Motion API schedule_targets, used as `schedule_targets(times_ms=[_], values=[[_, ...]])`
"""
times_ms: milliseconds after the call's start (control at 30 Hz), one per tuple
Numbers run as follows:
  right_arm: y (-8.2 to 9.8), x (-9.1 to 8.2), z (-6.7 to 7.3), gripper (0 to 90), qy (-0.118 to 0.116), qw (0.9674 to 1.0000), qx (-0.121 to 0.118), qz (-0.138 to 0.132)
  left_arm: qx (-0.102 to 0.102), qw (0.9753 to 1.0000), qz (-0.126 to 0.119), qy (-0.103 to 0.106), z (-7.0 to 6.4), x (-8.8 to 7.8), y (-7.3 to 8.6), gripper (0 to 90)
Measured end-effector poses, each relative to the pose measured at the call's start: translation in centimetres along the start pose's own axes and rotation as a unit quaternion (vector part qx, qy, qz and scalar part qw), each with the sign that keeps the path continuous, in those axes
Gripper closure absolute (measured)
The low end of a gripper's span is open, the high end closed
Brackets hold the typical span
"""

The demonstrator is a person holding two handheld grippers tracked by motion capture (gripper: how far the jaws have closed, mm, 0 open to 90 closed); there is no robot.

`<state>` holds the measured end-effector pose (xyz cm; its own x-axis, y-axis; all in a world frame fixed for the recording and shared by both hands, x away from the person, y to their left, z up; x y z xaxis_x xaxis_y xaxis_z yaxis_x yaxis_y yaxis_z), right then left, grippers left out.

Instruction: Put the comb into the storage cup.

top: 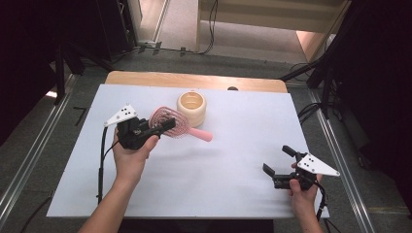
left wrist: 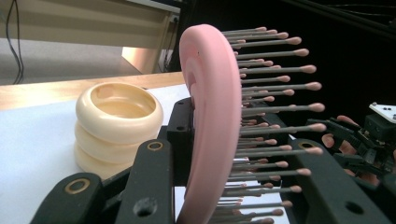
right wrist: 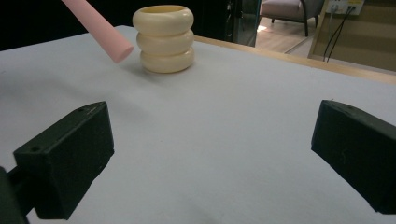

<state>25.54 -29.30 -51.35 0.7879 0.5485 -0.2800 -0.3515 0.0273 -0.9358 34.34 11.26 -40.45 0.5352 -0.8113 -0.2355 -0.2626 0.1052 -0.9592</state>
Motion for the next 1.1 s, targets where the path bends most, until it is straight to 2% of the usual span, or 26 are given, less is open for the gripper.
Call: schedule_targets(times_ms=[167,367,633,800,1100], values=[[0.3,0.0,-0.3,0.0,-0.002,1.0,0.008,0.0,0.006,1.0,-0.001,-0.005,0.3,-0.1,-0.5,66.2],[0.4,0.2,0.0,0.0,-0.005,1.0,0.004,0.001,0.001,0.9999,-0.006,-0.012,0.8,-0.1,-0.8,66.2],[0.4,-0.2,-0.3,0.0,0.001,0.9999,0.007,-0.007,0.007,0.9997,-0.009,-0.024,1.5,-0.4,-1.8,66.2],[0.4,-0.3,-0.4,0.0,-0.003,0.9999,0.009,-0.008,0.008,0.9996,-0.012,-0.026,1.8,-0.3,-2.4,66.2],[0.4,-0.2,-0.2,0.0,-0.005,1.0,0.002,-0.005,0.007,0.9993,-0.019,-0.033,2.4,-0.5,-3.2,66.2]])
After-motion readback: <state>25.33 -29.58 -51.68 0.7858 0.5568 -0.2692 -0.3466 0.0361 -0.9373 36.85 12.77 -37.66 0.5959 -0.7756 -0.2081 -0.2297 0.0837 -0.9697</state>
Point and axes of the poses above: each handheld gripper's, and its own axes: x roughly forward along the jaws, y roughly out of its underside, z roughly to its left, the point moved 5 cm from there along x, roughly forward along the jaws, and after that the axes turned 9 degrees about x, right-handed, at the moved point
